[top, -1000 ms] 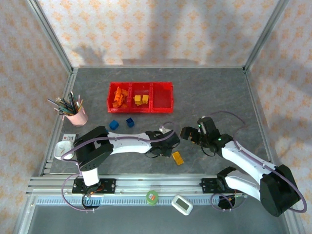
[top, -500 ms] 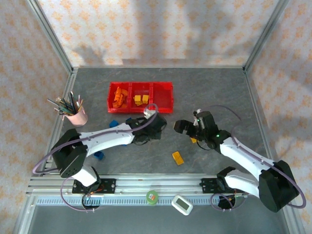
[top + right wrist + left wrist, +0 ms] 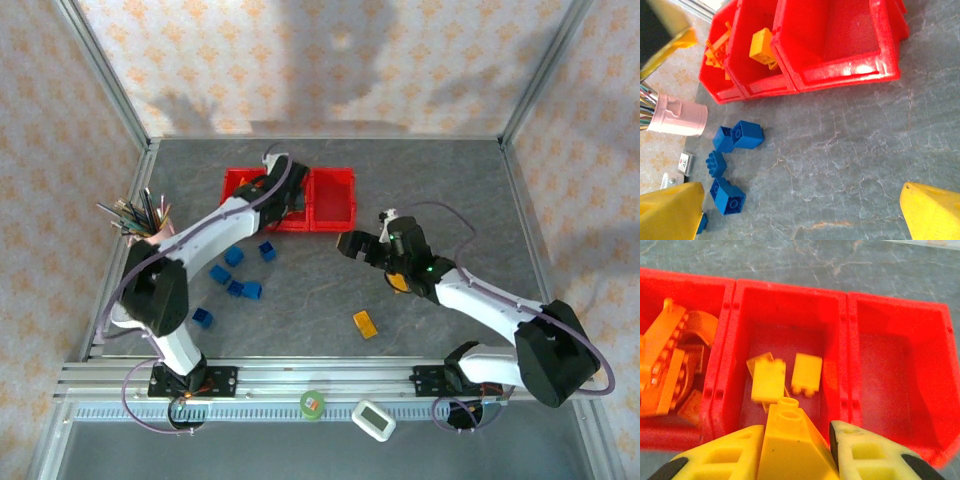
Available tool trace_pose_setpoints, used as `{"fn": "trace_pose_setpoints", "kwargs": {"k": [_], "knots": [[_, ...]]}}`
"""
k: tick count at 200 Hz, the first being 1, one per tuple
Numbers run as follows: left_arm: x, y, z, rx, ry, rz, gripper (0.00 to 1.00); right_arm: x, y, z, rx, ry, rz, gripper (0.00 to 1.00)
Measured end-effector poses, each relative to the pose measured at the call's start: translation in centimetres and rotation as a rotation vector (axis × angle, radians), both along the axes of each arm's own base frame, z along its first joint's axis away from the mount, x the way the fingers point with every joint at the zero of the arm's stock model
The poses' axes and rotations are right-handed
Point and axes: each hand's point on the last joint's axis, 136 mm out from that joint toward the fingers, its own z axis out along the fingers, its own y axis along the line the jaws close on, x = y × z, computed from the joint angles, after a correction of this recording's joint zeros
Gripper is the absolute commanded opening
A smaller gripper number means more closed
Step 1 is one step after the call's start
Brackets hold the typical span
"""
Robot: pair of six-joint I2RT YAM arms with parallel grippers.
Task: Sort the legos into containers by color
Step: Place the lego in the container, then pick up the lego from the middle-left of the table.
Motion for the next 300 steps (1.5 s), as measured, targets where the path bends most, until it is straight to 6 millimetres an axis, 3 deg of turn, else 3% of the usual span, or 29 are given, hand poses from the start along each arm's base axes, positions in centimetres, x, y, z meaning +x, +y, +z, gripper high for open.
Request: {"fn": "trace_pose_setpoints", "kwargs": {"k": [35,61,89,128,168,186,205,233,260,300], "knots": [[4.5,0.0,-3.4,0.034,0.048,0.009,0.32,0.6,-0.1,0.6,0.003,-0.017,-0.025,1.0],[6.3,-0.7,-5.7,0.054,0.093,-0.004,0.49,0.8,-0.1,0.9,0.004,-0.023,-0.03,1.0],[6.4,-1.0,-6.4,0.068,0.12,-0.025,0.56,0.7,-0.3,0.6,-0.008,-0.016,-0.037,1.0],[5.5,-0.8,-5.5,0.062,0.131,-0.032,0.58,0.8,-0.9,0.7,-0.032,-0.013,-0.053,1.0],[1.1,-0.8,-1.5,0.015,0.087,-0.08,0.63,1.2,-2.5,0.9,-0.057,-0.01,-0.095,1.0],[-1.3,-2.4,0.7,-0.025,0.048,-0.134,0.64,1.2,-3.5,1.0,-0.071,-0.003,-0.116,1.0],[-4.0,-4.7,1.7,-0.051,0.03,-0.195,0.66,0.9,-4.5,1.1,-0.087,0.002,-0.133,1.0],[-8.6,-8.4,0.3,-0.09,0.064,-0.289,0.7,0.0,-5.5,0.9,-0.107,0.012,-0.145,1.0],[-12.3,-11.5,-1.3,-0.119,0.117,-0.339,0.74,-1.5,-6.4,-0.6,-0.139,0.053,-0.15,1.0],[-16.3,-14.2,-3.3,-0.176,0.177,-0.344,0.82,-3.2,-8.0,-2.8,-0.179,0.1,-0.178,1.0]]}}
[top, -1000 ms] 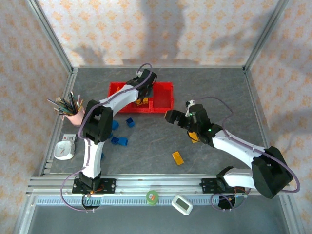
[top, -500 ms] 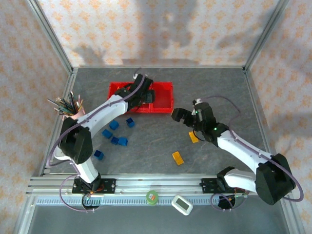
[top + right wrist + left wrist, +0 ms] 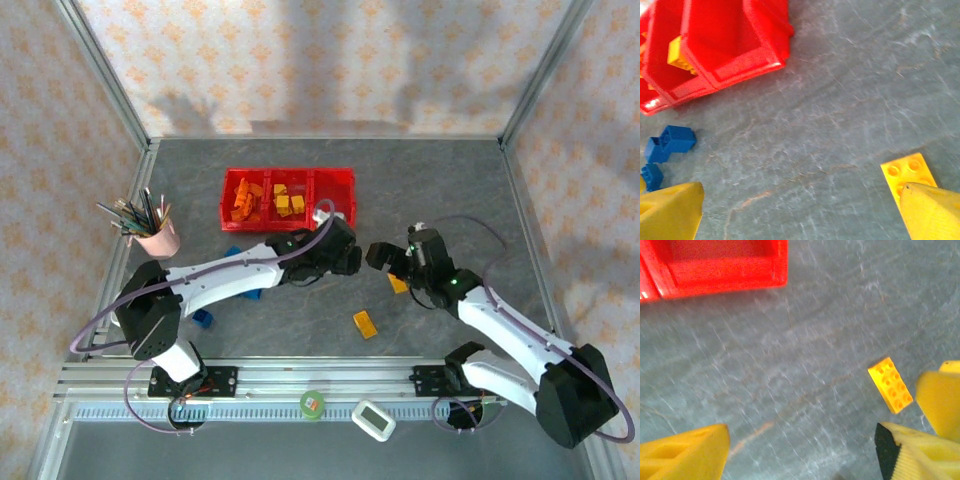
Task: Sort the legos into containers by color
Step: Pick up the lego from the middle-left of the table.
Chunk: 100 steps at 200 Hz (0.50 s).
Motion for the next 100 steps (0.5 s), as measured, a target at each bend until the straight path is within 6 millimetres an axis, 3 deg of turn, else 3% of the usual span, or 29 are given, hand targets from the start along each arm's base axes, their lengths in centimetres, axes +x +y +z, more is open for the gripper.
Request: {"fn": "trace_pose_setpoints", "kwargs": {"k": [50,100], "knots": [[-4.1,-2.0,-2.3,-0.034,0.086,0.019,0.87,-1.5,-1.8,-3.0,-0.026,0.068,-0.05,1.0],[-7.9,-4.4,-5.6,0.021,0.168,-0.021,0.93,-1.4,-4.3,-4.6,-0.025,0.113,-0.138,1.0]]}}
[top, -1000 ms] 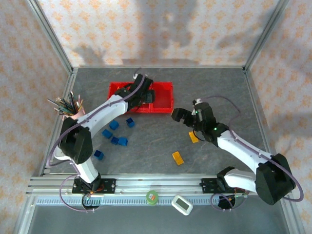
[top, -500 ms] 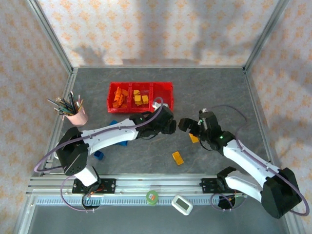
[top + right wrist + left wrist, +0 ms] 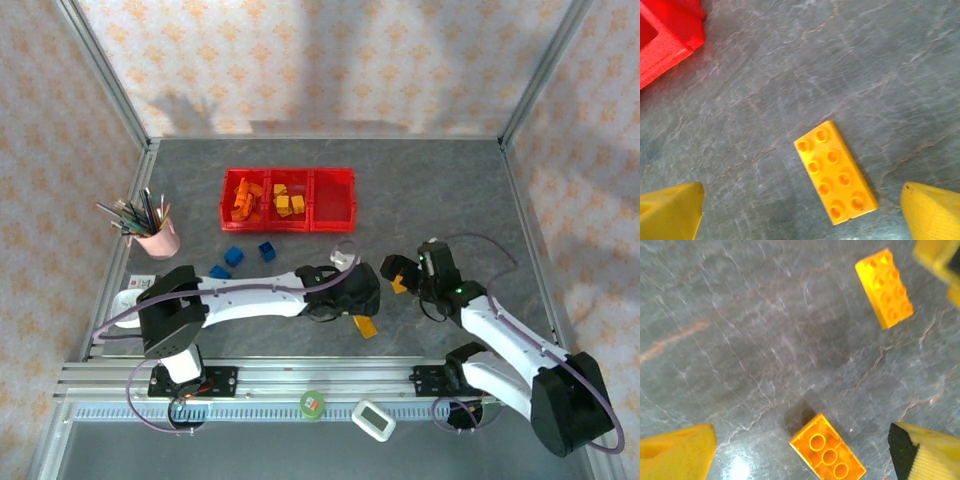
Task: Sort the legos into containers by color
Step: Pick up the lego from the middle-left of the table.
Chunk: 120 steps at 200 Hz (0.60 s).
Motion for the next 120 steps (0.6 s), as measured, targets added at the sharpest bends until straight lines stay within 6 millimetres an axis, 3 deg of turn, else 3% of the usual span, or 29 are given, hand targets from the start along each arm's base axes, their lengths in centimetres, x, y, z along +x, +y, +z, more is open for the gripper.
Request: {"fn": "trace_pose_setpoints", "kwargs": {"k": [43,89,120], "knots": [[-1.5,-1.7,-2.7,0.06,0.041,-0.016,0.98,0.1,-1.5,-0.1,0.019,-0.004,-0.051,1.0],[-0.7,-2.2,-6.0,0.179,0.045,0.009,0.99,0.2,-1.7,-0.1,0.028,-0.004,-0.047,1.0],[-0.9,-1.9,-6.0,0.215,0.03,0.011,0.98,0.1,-1.5,-0.1,0.034,-0.002,-0.04,1.0]]}}
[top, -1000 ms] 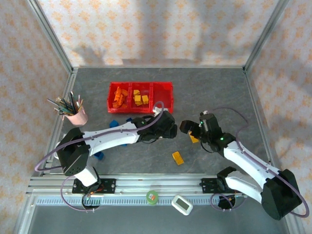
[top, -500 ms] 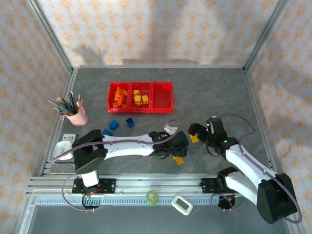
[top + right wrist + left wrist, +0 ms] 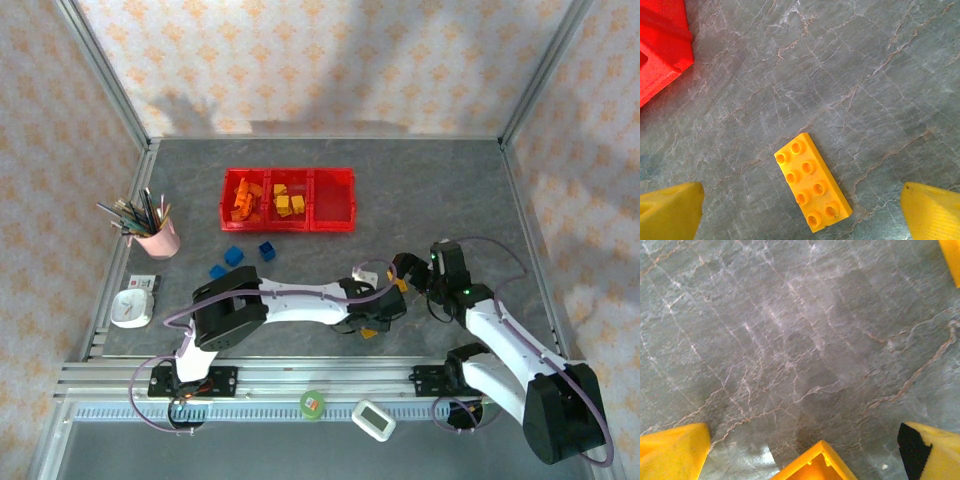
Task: Sort the legos into containers by color
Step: Pick up the lego from the middle-left of the table.
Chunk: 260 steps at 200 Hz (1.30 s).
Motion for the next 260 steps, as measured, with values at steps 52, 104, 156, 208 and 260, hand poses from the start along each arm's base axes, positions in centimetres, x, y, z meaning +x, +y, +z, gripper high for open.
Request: {"fn": "trace_pose_setpoints", "kwargs": {"k": [52,104,156,208,260], "knots": [[-1.0,2.5,-0.2,0.046,-0.004,0.019,0.83,0.1,0.5,0.3,0.023,-0.008,0.022,1.0],[-2.3,4.7,0.6,0.05,0.01,0.027,0.65,-0.1,1.0,0.2,0.04,0.001,0.04,1.0],[-2.8,4.2,0.5,0.026,0.024,-0.003,0.49,0.0,1.3,-0.1,0.051,0.011,0.052,1.0],[-3.4,4.8,-0.4,-0.007,0.03,-0.017,0.34,-0.5,1.5,-0.5,0.063,0.021,0.064,1.0],[-3.2,5.1,1.2,-0.044,0.005,-0.011,0.27,-0.9,2.1,0.0,0.092,0.008,0.099,1.0]]}}
